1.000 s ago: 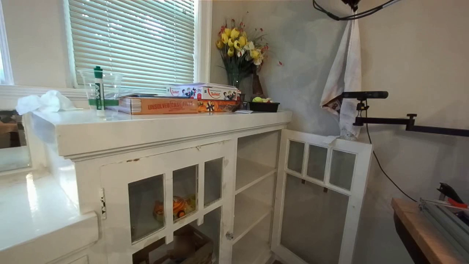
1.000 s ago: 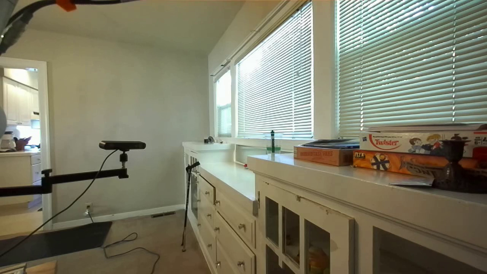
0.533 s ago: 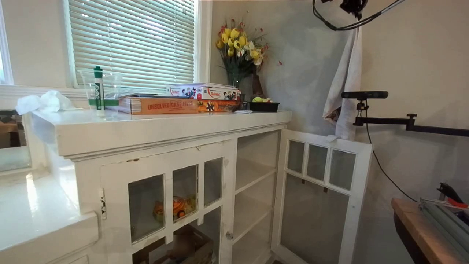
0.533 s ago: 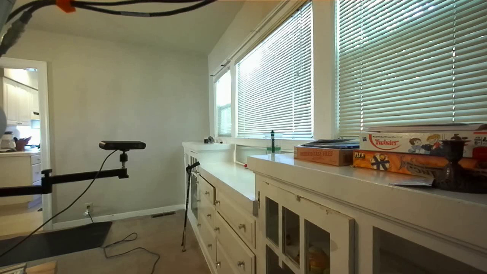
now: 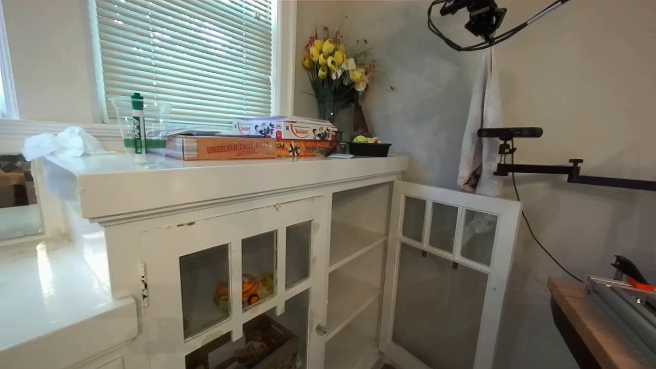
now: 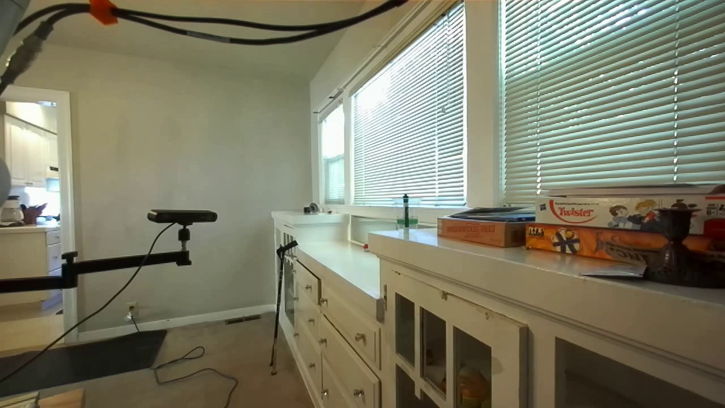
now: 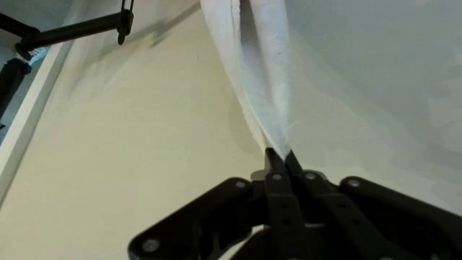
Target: Pick up the white towel and place it on the open cabinet door
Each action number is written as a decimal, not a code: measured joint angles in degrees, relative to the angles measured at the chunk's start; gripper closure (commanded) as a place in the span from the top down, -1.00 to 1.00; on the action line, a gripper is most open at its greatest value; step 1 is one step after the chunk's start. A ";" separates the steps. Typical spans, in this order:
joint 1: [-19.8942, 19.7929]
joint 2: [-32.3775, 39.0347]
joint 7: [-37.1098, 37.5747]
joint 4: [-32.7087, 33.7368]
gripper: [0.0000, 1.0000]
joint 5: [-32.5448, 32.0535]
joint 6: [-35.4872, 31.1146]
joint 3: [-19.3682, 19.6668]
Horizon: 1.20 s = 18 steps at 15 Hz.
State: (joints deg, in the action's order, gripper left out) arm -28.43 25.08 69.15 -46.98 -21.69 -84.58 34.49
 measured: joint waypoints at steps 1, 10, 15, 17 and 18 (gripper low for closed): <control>-0.30 0.43 0.06 -0.20 -0.98 1.42 0.01 -0.35; -2.63 5.45 0.06 -0.78 -0.98 5.85 0.33 -1.72; -2.20 7.24 -0.44 -0.78 -0.98 5.82 4.02 -1.82; -1.84 7.68 -0.72 -0.79 -0.98 5.82 5.67 -2.09; -1.68 7.82 -0.80 -0.80 -0.98 5.82 6.45 -2.32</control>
State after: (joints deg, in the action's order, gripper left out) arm -30.11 32.90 68.35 -47.78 -15.87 -78.13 32.18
